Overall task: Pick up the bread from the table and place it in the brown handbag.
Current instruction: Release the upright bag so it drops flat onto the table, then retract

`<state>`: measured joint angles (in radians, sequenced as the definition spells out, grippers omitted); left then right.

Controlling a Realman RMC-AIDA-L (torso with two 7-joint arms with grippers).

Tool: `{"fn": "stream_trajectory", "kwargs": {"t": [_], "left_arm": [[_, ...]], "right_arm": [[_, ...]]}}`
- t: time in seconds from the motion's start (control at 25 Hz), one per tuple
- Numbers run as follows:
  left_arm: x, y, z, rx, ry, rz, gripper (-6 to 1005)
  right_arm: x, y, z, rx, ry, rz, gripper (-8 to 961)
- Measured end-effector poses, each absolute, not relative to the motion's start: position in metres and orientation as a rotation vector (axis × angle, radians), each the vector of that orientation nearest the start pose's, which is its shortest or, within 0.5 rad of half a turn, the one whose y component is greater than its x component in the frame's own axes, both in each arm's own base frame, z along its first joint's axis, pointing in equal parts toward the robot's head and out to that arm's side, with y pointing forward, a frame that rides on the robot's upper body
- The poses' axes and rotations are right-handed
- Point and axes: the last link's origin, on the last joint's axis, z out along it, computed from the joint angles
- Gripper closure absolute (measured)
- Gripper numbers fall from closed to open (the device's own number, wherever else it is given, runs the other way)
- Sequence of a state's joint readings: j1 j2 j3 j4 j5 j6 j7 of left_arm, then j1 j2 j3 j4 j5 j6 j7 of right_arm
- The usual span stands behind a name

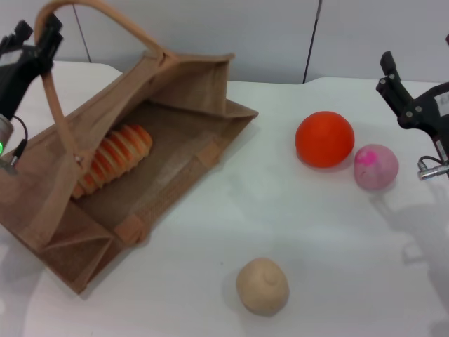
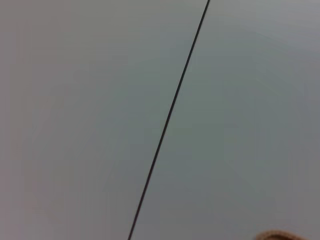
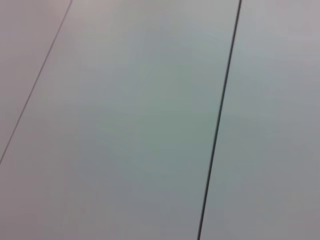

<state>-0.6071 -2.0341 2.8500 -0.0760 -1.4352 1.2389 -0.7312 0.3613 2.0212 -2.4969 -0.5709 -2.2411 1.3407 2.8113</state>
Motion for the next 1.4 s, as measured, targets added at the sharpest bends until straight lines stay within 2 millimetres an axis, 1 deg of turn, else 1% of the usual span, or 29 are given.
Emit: {"fn": "stream_trajectory", "kwargs": {"t": [0.04, 0.16, 0.36, 0.72, 0.8, 0.92, 1.24, 1.4], "left_arm": [[-0.319, 0.378, 0.044, -1.497, -0.737, -1.033, 524], [-0.319, 0.38, 0.033, -1.506, -0.719, -0.952, 314], [-0.323, 0.38, 0.026, -1.441, -0.684, -0.843, 121], [-0.325, 0.375, 0.021, -1.39, -0.586, -0.685, 122], [-0.325, 0.373, 0.018, -1.406, -0.577, -0.674, 122], [-0.315, 0.369, 0.01, -1.476, -0.519, -0.695, 122], [-0.288, 0.362, -0.004, -1.589, -0.345, -0.743, 122], [-0.279, 0.361, -0.011, -1.647, -0.297, -0.759, 123]], "right_arm": [[0.234, 0.314, -0.027, -1.614, 0.048, 0.835, 43], [0.235, 0.314, -0.026, -1.612, 0.049, 0.834, 43], [0.236, 0.314, -0.026, -1.612, 0.049, 0.832, 43], [0.239, 0.313, -0.026, -1.615, 0.047, 0.82, 43], [0.239, 0.313, -0.026, -1.615, 0.047, 0.82, 43], [0.239, 0.314, -0.026, -1.616, 0.047, 0.818, 43], [0.237, 0.316, -0.027, -1.625, 0.043, 0.819, 43], [0.237, 0.316, -0.027, -1.626, 0.043, 0.819, 43]]}}
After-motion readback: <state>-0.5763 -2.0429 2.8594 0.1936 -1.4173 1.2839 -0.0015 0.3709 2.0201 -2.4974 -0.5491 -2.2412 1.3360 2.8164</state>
